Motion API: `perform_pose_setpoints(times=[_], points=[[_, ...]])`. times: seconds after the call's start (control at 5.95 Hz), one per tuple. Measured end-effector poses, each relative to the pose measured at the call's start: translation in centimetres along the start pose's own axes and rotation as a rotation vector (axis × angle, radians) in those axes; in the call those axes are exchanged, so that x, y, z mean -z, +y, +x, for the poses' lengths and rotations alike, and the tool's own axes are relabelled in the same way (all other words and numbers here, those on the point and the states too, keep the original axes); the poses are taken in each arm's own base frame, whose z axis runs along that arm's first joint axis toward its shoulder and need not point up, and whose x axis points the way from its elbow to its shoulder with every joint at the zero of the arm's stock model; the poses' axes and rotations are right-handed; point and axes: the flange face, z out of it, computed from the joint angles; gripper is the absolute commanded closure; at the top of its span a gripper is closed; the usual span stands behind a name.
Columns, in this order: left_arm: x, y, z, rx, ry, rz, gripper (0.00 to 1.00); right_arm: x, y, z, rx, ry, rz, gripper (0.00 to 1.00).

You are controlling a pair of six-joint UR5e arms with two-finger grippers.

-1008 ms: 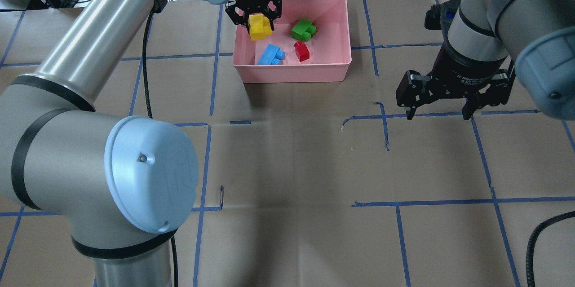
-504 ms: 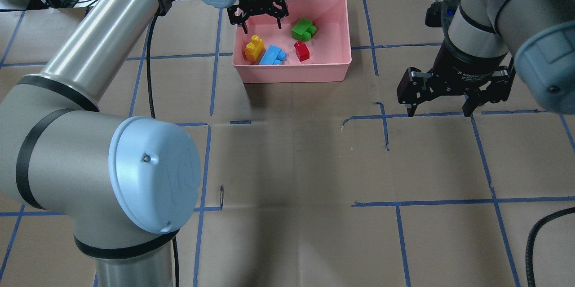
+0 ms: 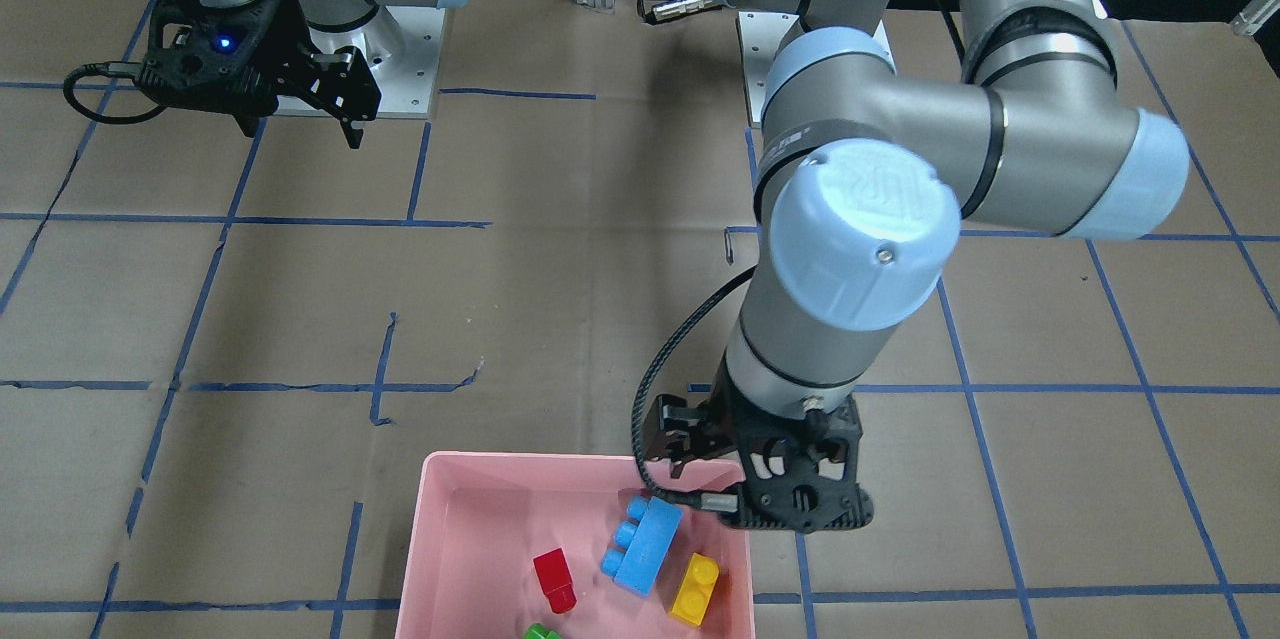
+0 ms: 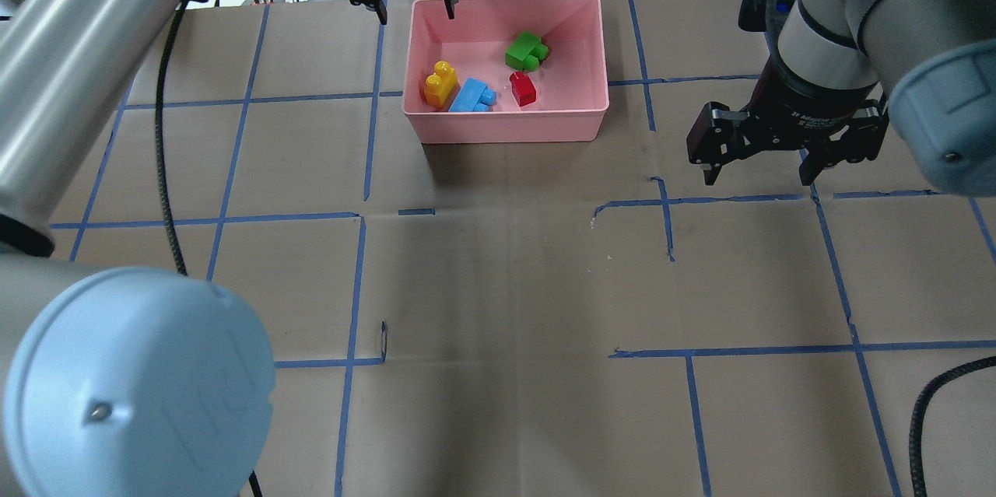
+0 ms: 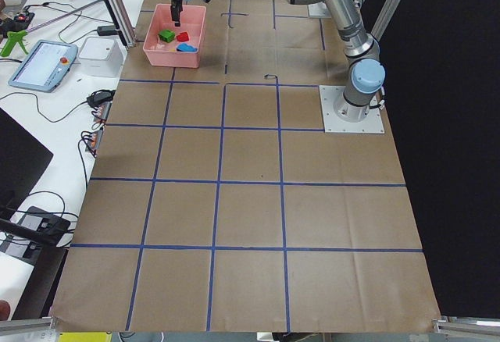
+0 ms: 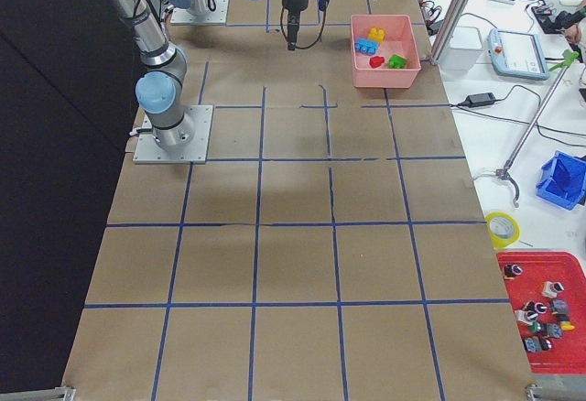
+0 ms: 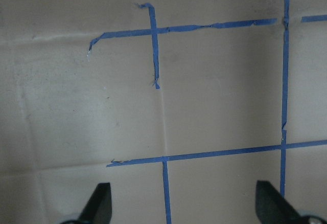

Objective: Put all blocks into box

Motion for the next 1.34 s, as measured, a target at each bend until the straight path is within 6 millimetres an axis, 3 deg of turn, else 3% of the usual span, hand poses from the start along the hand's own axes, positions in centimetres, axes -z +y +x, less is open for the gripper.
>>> perform_pose_setpoints(times=[0.34, 0.5, 0.84, 1.34], points=[[5.3, 7.4, -5.9, -0.027, -0.008, -0.016, 0.01, 0.5, -0.8, 0.0, -0.005, -0.003, 0.081, 0.00], [7.2, 10.8, -7.6, -0.037, -0.011, -0.014, 0.01, 0.6, -0.9, 0.0, -0.005, 0.002, 0.089, 0.00], [9.6, 15.0, -8.4, -0.042, -0.015, -0.004, 0.01, 1.2, -1.0, 0.1, -0.016, 0.002, 0.128, 0.00], [10.3, 18.0, -8.3, -0.059, -0.015, -0.039, 0.01, 1.4, -1.4, 0.2, -0.016, 0.002, 0.168, 0.00]])
